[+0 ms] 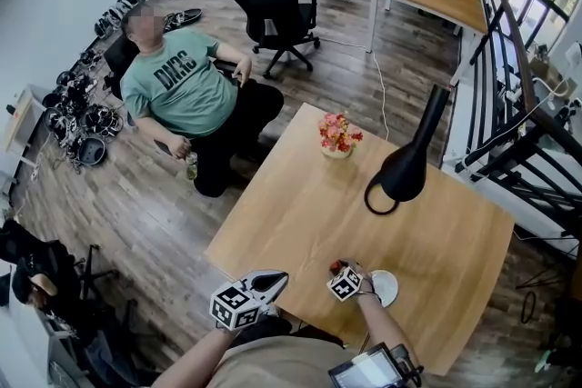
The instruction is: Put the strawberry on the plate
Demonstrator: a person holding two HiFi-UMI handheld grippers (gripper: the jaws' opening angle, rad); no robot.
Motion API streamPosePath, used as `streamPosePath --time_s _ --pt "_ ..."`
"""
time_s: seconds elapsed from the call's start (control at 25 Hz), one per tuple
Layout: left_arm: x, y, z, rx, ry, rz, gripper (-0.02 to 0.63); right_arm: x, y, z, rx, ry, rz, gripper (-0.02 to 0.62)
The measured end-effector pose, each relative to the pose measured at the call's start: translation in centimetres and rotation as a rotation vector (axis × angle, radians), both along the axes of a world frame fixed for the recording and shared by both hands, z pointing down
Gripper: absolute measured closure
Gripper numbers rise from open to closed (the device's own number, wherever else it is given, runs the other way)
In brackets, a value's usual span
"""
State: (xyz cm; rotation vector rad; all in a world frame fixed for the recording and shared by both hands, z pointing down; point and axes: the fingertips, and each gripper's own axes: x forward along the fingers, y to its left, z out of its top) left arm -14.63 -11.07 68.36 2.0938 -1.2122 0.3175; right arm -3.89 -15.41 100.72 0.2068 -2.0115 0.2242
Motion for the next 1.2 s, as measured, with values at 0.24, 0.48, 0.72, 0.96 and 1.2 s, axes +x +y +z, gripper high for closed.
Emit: streamPosePath --time_s 0.24,0.48,0.72,0.96,1.2 --pt "-1.1 0.6 -0.2 -0.002 -0.007 0.001 0.601 0.0 -0.3 0.6 -0.019 0.006 0.026 0.402" --pt "-1.9 0.9 -0.3 -0.003 -0.012 0.004 0.601 -0.5 -1.1 0.7 -0.011 0.001 0.071 0.402" --pt "-2.2 0.9 -0.4 0.006 -0.003 0.019 0.601 -0.5 -0.5 0.1 0.013 0.013 0.094 0.443" --pt "-1.5 0.2 -0.6 0.019 0.024 0.059 0.601 -1.2 0.3 -4.6 0.054 -0.078 0.148 0.445" --pt "0.7 -1.2 -1.5 0.058 0.065 0.128 0.601 -0.1 -0.3 -12.1 0.136 -0.184 0.234 0.445"
